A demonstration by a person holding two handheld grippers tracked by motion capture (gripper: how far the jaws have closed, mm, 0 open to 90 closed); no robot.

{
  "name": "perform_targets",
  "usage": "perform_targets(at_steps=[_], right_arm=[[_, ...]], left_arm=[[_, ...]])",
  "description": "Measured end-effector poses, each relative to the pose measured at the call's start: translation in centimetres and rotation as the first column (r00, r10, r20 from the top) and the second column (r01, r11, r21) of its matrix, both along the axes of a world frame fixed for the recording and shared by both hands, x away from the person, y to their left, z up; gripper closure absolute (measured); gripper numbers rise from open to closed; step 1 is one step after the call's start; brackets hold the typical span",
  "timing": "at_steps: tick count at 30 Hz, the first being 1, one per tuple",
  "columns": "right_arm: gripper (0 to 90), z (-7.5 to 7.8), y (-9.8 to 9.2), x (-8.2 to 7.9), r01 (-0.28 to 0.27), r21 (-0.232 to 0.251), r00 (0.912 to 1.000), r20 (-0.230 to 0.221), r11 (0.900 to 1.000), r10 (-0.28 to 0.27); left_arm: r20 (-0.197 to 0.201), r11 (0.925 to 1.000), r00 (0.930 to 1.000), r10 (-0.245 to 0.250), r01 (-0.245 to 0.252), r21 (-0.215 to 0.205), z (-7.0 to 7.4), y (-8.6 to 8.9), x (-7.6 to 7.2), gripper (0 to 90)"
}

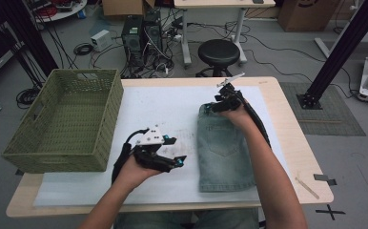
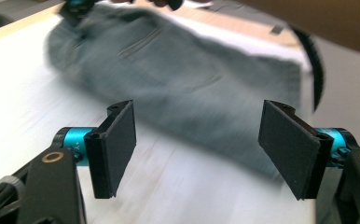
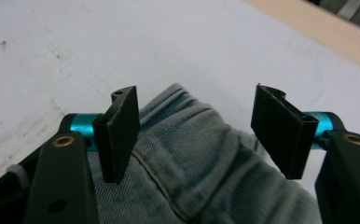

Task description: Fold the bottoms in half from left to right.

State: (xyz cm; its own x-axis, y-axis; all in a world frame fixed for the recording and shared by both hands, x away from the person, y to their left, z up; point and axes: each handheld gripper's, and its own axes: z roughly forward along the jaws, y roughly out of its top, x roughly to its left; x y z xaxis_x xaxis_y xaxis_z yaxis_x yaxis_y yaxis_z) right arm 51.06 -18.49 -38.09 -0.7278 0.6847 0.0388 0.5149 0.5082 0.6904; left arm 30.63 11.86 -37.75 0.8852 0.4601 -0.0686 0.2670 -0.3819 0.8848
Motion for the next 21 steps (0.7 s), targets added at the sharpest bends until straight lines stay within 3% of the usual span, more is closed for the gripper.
perform_targets(at_steps=[4, 7, 10, 15, 19, 21], right_arm=[[54.3, -1.2, 1.4, 0.7, -0.050, -0.005, 0.9972, -0.056, 0.999, 0.050], [67.8, -1.2, 2.2, 0.6, -0.088, -0.002, 0.9954, -0.039, 0.996, 0.088], [74.8, -0.5, 3.1, 0.1, -0.115, -0.013, 0.9934, 0.000, 0.993, 0.115], [78.7, 0.8, 4.2, -0.2, -0.159, 0.003, 0.9857, 0.058, 0.987, 0.158], [75.9, 0.2, 4.6, 0.3, -0.157, -0.006, 0.9863, 0.051, 0.988, 0.157], [66.7, -0.6, 4.5, 0.6, -0.138, 0.002, 0.9900, 0.028, 0.990, 0.138]], left_arm=[[-0.014, 0.9996, 0.9995, 0.027, -0.027, -0.001, -0.7, 2.0, -0.5, 27.5], [-0.025, 0.9989, 0.9989, 0.040, -0.041, -0.022, -1.0, 2.9, -0.4, 27.6], [-0.024, 0.9976, 0.9983, 0.054, -0.055, -0.043, -0.8, 3.5, -0.3, 27.6], [-0.016, 0.9958, 0.9974, 0.070, -0.071, -0.059, -0.4, 3.9, -0.2, 27.5], [-0.021, 0.9961, 0.9970, 0.074, -0.075, -0.047, -0.7, 3.9, -0.1, 27.6], [-0.026, 0.9961, 0.9966, 0.078, -0.079, -0.039, -0.9, 3.8, 0.0, 27.6]])
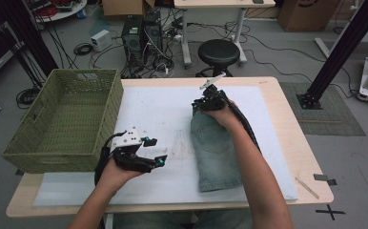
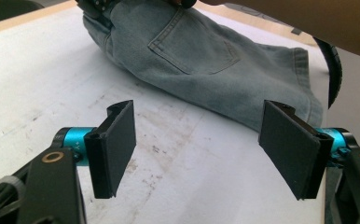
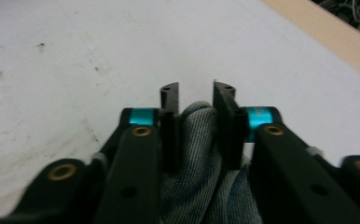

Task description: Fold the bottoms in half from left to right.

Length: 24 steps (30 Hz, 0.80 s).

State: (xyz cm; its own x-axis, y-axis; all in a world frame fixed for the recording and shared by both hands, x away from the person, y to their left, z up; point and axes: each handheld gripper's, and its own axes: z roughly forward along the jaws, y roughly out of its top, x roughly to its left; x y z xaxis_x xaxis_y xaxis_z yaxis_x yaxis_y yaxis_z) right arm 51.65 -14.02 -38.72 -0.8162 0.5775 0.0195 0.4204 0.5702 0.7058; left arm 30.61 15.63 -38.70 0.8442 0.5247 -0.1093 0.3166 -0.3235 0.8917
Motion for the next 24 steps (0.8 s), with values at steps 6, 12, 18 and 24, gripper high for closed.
perform_targets(at_steps=[6, 12, 18, 24], right_arm=[[48.8, 2.6, -2.5, -0.8, 0.085, 0.040, 0.9937, 0.069, 0.996, -0.088], [57.8, 4.8, -7.8, -2.3, 0.177, 0.043, 0.9795, 0.089, 0.983, -0.180], [58.1, 0.9, -8.1, -2.4, 0.181, -0.004, 0.9834, -0.019, 0.984, -0.181], [75.5, -0.4, -8.3, -1.9, 0.188, -0.015, 0.9813, -0.039, 0.982, -0.189]], left_arm=[[0.012, 0.9994, 0.9995, 0.029, -0.029, 0.018, -0.3, 0.1, 0.2, 27.6], [0.026, 0.9988, 0.9986, 0.047, -0.047, 0.013, -0.3, 0.2, 0.3, 27.5], [0.032, 0.9986, 0.9982, 0.051, -0.051, 0.013, -0.6, -0.2, 0.5, 27.6], [0.029, 0.9987, 0.9986, 0.044, -0.045, 0.024, -1.4, -0.5, 0.6, 27.5]])
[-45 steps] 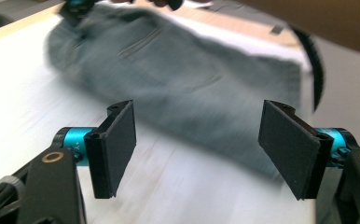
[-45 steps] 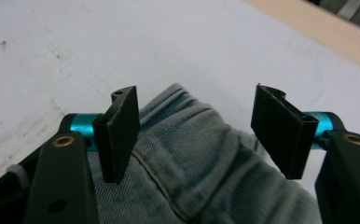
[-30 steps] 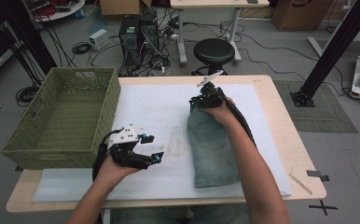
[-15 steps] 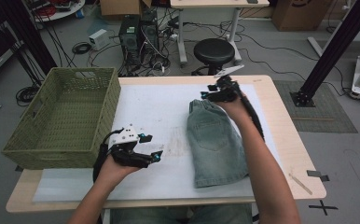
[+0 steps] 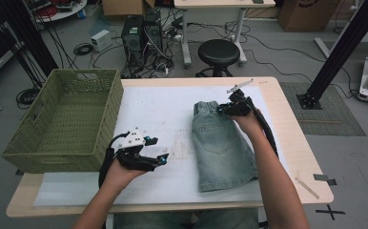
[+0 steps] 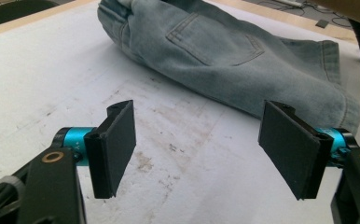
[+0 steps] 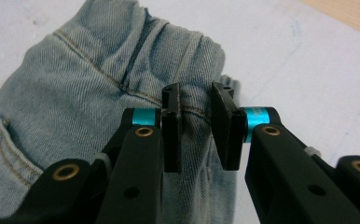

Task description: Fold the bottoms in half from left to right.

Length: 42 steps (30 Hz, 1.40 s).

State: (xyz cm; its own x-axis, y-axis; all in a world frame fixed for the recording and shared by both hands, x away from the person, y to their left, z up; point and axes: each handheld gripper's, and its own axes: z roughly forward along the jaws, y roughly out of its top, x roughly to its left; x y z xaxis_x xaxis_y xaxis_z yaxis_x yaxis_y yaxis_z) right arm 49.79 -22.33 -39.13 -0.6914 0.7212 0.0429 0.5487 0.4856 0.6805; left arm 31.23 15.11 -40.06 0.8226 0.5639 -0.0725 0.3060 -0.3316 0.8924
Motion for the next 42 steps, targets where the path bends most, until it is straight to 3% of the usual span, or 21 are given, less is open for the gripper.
perform_targets(at_steps=[5, 8, 9, 12, 17, 25, 32, 39, 42], right_arm=[[72.7, -0.7, -1.3, 0.4, 0.041, 0.030, 0.9988, -0.026, 0.999, -0.040], [58.4, -1.2, -1.5, 0.3, 0.079, 0.023, 0.9961, -0.040, 0.997, -0.078], [58.3, -1.0, -1.6, 0.2, 0.075, 0.020, 0.9967, -0.034, 0.997, -0.074], [52.3, 0.5, -2.1, -1.3, 0.057, 0.001, 0.9977, 0.036, 0.998, -0.057], [43.9, 1.8, -4.1, -5.1, 0.034, 0.045, 0.9968, 0.070, 0.998, -0.037], [43.6, 0.4, -6.5, -10.8, 0.025, 0.026, 0.9969, 0.074, 0.999, -0.027], [44.4, -1.0, -8.2, -14.3, 0.025, 0.037, 0.9967, 0.076, 0.999, -0.028], [49.0, -3.6, -8.9, -16.4, 0.002, 0.016, 1.0000, -0.005, 1.000, -0.002], [57.9, -4.6, -9.1, -17.2, -0.020, 0.015, 0.9995, -0.024, 1.000, 0.020]], left_arm=[[-0.008, 0.9999, 0.9999, -0.008, 0.008, 0.011, -0.5, -0.2, 0.0, 27.5], [0.003, 0.9999, 1.0000, 0.000, 0.000, 0.016, -0.6, -0.2, 0.0, 27.5], [0.009, 0.9998, 1.0000, 0.003, -0.004, 0.018, -0.5, -0.1, 0.0, 27.6], [0.024, 0.9995, 0.9995, 0.020, -0.021, 0.024, -0.4, 0.2, 0.1, 27.6], [0.050, 0.9983, 0.9971, 0.057, -0.058, 0.010, 0.0, 0.7, 0.4, 27.6], [0.069, 0.9983, 0.9960, 0.057, -0.058, 0.009, -0.1, 0.6, 0.5, 27.5], [0.090, 0.9990, 0.9949, 0.044, -0.045, 0.004, -0.2, 0.3, 0.5, 27.5], [0.094, 0.9999, 0.9954, 0.015, -0.015, -0.002, -0.4, 0.1, 0.4, 27.5], [0.100, 1.0000, 0.9950, 0.002, -0.002, 0.004, -0.5, -0.1, 0.4, 27.5]])
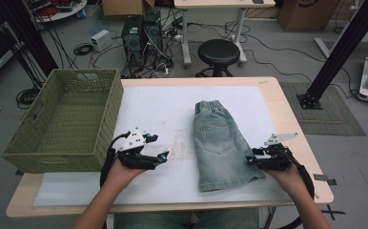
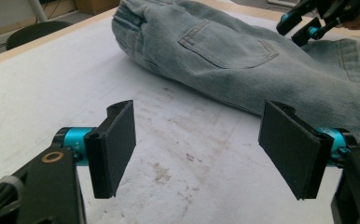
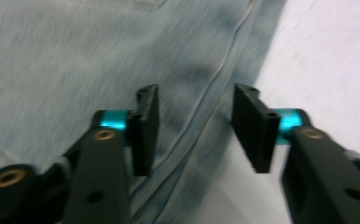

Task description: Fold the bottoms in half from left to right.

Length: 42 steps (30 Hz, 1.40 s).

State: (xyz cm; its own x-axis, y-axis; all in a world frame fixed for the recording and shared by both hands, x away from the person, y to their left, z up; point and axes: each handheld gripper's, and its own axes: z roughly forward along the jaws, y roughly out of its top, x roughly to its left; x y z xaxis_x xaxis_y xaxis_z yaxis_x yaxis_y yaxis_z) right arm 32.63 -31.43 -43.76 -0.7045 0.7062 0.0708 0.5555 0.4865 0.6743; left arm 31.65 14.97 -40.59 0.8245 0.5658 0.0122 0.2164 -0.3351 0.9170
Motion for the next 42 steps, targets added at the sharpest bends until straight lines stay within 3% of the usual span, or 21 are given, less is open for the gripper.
perform_targets(at_steps=[6, 9, 15, 20, 21, 24, 29, 32, 36, 38, 42], right_arm=[[88.6, -0.1, -0.3, -1.3, -0.015, -0.018, 0.9971, 0.074, 1.000, 0.016], [90.0, 0.3, -0.4, -1.3, -0.031, -0.026, 0.9974, 0.065, 0.999, 0.033], [90.0, 1.4, -1.5, -1.5, -0.026, 0.020, 0.9963, 0.082, 0.999, 0.024], [90.0, -0.3, -2.3, -1.1, -0.005, 0.020, 0.9996, 0.026, 1.000, 0.005], [88.3, -0.6, -2.3, -1.1, -0.004, 0.030, 0.9997, 0.024, 1.000, 0.003], [66.6, -0.2, -2.5, -1.0, 0.017, 0.055, 0.9993, 0.033, 0.998, -0.018], [60.1, 1.7, -2.3, -2.0, -0.030, 0.100, 0.9969, 0.075, 0.995, 0.022], [60.0, 1.4, -1.7, -2.7, -0.054, 0.061, 0.9970, 0.058, 0.997, 0.051], [59.8, -0.1, -2.2, -3.5, -0.061, -0.010, 0.9976, 0.033, 0.998, 0.061], [59.8, -0.4, -2.9, -3.8, -0.051, 0.017, 0.9979, 0.040, 0.999, 0.050], [60.3, 0.2, -2.8, -3.7, -0.059, -0.009, 0.9971, 0.047, 0.998, 0.059]], left_arm=[[-0.001, 0.9999, 0.9999, -0.016, 0.016, 0.001, -0.1, -0.5, 0.0, 27.5], [-0.002, 0.9998, 0.9998, -0.020, 0.020, -0.003, -0.1, -0.5, 0.0, 27.5], [-0.006, 0.9999, 0.9999, -0.014, 0.014, -0.003, -0.2, -0.3, 0.1, 27.5], [-0.010, 0.9998, 0.9998, -0.017, 0.017, -0.003, -0.3, -0.3, 0.1, 27.5], [-0.012, 0.9999, 0.9998, -0.017, 0.017, -0.004, -0.4, -0.3, 0.1, 27.5], [-0.013, 0.9999, 0.9999, -0.010, 0.010, -0.005, -0.3, -0.2, 0.1, 27.2], [-0.016, 1.0000, 0.9999, -0.004, 0.004, -0.001, -0.4, -0.1, 0.2, 27.1], [-0.017, 1.0000, 0.9998, -0.009, 0.009, 0.001, -0.4, -0.2, 0.2, 27.1], [-0.012, 0.9999, 0.9999, -0.012, 0.012, 0.000, -0.3, -0.1, 0.1, 27.1], [-0.013, 1.0000, 0.9999, -0.006, 0.006, 0.001, -0.3, -0.1, 0.2, 27.1], [-0.017, 1.0000, 0.9999, -0.003, 0.003, 0.004, -0.3, 0.0, 0.3, 27.2]])
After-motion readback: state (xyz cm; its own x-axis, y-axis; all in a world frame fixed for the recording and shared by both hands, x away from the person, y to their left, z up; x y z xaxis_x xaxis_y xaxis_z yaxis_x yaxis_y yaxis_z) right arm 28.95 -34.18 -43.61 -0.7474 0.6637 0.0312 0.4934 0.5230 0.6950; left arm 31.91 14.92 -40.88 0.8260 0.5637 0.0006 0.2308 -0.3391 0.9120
